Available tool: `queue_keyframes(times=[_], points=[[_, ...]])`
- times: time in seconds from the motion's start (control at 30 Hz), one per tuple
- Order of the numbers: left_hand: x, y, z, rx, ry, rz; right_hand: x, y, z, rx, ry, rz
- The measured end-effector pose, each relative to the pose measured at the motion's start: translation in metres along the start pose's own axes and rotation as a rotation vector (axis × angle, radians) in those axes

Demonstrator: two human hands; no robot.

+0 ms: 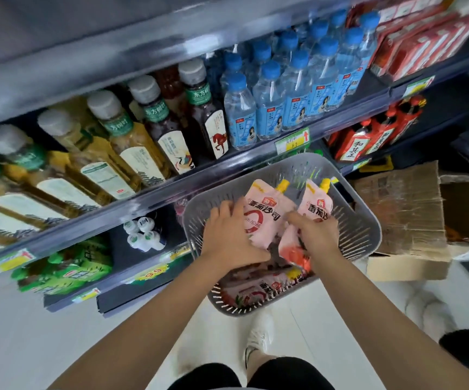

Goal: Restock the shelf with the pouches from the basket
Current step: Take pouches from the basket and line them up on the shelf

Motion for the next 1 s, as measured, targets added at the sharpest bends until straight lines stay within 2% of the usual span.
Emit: queue_keyframes(times=[0.2,0.4,0.67,0.8,1.0], points=[[0.046,0.073,0.046,0.139,0.027,-0.185,0.089,-0.016,0.084,0.004,0.253,-0.021],[0.108,0.158,0.115,0.342,0.098,-0.417,0.205,-0.053,0.159,0.01,0.543,0.089],[0.172,0.276,0.2,0.559,0.087,-0.751,0.349,-0.095,0.246,0.133,0.92,0.26],[0.192,0.33,0.236,0.758,0.057,-0.867,0.405,-0.119,0.285,0.121,1.069,0.291],[0.187,0.406,0.267,0.844,0.103,-1.005,0.448,-0.149,0.33,0.07,1.202,0.309]])
Point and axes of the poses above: each hand's wrist, its own x-axis away from the middle knuckle, its own y-axis out of the back of the hand, z = x × y, the point moved 4 cm from there along -x, towards the middle knuckle, and after that the axes turned 10 degrees about y, right-handed, at the moved point
